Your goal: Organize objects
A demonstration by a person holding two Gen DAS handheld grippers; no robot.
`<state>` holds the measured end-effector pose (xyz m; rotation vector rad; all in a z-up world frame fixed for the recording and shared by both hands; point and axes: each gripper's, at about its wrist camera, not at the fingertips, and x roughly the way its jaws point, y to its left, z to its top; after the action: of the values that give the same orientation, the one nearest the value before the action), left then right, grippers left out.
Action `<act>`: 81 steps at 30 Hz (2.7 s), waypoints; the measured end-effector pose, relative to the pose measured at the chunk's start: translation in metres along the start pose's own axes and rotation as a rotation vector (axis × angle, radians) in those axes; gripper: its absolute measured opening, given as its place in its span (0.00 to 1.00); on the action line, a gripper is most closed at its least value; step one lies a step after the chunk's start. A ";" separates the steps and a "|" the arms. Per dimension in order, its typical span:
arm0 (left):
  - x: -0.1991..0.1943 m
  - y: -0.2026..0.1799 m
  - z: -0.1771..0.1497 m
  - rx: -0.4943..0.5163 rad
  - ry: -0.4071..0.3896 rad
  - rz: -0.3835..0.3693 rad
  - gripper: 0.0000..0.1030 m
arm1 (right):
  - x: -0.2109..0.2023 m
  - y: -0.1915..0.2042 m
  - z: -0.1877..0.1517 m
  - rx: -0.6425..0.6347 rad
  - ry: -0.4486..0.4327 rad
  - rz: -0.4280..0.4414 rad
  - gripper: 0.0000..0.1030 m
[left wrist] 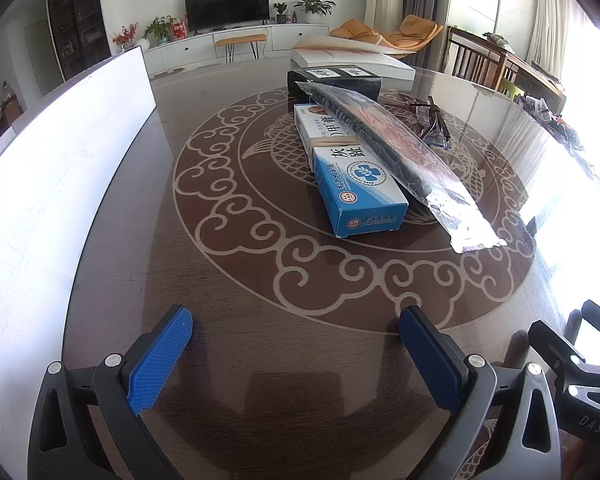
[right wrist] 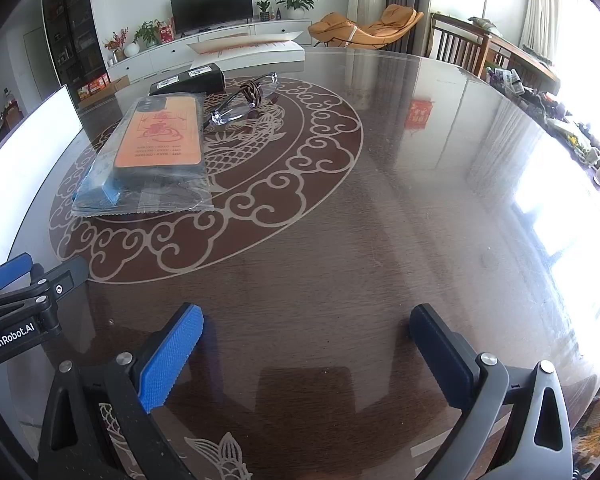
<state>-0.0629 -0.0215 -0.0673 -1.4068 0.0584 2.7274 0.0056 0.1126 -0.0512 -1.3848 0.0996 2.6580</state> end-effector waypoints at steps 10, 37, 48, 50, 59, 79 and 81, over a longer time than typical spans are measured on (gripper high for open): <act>0.000 0.000 0.000 0.000 0.000 0.000 1.00 | 0.000 0.000 0.000 0.000 0.000 0.000 1.00; 0.000 0.000 0.000 0.000 0.000 0.000 1.00 | -0.001 -0.001 0.001 -0.033 0.016 0.022 1.00; 0.000 0.000 0.000 0.000 0.000 0.000 1.00 | -0.001 0.000 0.002 -0.027 0.004 0.016 1.00; 0.000 0.001 0.001 0.000 0.000 0.000 1.00 | -0.001 0.000 0.002 -0.026 0.002 0.015 1.00; 0.000 0.000 0.000 0.000 0.000 0.000 1.00 | -0.001 0.001 0.002 -0.022 -0.001 0.012 1.00; 0.001 0.001 0.001 -0.001 0.000 0.000 1.00 | -0.001 0.000 0.002 -0.023 -0.001 0.012 1.00; 0.001 0.000 0.000 -0.001 0.000 0.000 1.00 | -0.001 0.001 0.002 -0.022 -0.001 0.013 1.00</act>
<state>-0.0636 -0.0220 -0.0675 -1.4067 0.0576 2.7278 0.0047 0.1122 -0.0490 -1.3939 0.0787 2.6782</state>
